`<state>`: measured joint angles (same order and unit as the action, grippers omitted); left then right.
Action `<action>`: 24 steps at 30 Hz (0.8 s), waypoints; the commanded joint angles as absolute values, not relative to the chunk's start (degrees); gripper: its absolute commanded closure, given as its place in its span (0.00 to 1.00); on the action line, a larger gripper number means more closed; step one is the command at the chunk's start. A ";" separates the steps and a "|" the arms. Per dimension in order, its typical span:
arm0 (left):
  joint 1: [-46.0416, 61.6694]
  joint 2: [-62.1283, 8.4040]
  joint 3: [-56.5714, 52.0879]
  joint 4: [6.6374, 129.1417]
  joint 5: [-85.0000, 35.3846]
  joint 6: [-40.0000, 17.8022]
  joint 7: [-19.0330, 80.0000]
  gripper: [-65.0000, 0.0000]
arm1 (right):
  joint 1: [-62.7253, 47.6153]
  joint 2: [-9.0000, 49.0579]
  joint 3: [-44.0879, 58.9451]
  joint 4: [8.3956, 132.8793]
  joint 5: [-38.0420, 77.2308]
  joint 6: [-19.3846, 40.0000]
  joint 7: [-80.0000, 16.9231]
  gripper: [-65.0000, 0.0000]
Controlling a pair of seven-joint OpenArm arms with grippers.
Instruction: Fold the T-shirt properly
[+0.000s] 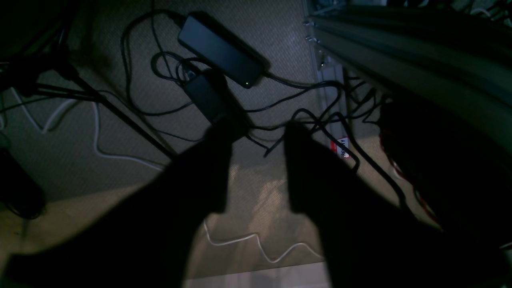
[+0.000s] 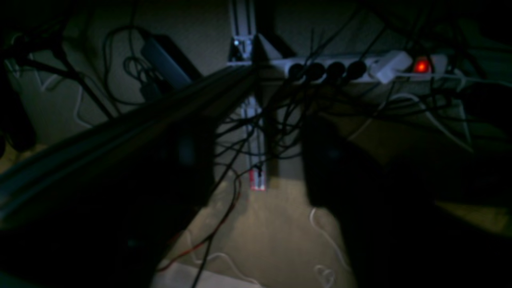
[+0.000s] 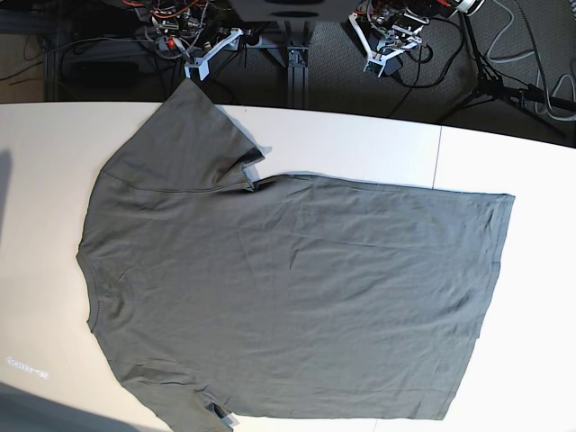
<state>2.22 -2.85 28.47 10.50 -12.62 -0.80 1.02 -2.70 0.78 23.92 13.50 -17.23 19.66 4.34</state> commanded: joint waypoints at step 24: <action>2.44 -2.85 28.42 10.83 -6.11 -7.11 1.10 0.96 | -2.72 0.93 23.86 13.78 -14.52 18.31 4.97 1.00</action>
<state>2.35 -2.85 28.45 10.52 -6.07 -5.89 1.06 -2.70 0.80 23.92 13.50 -14.81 19.90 4.32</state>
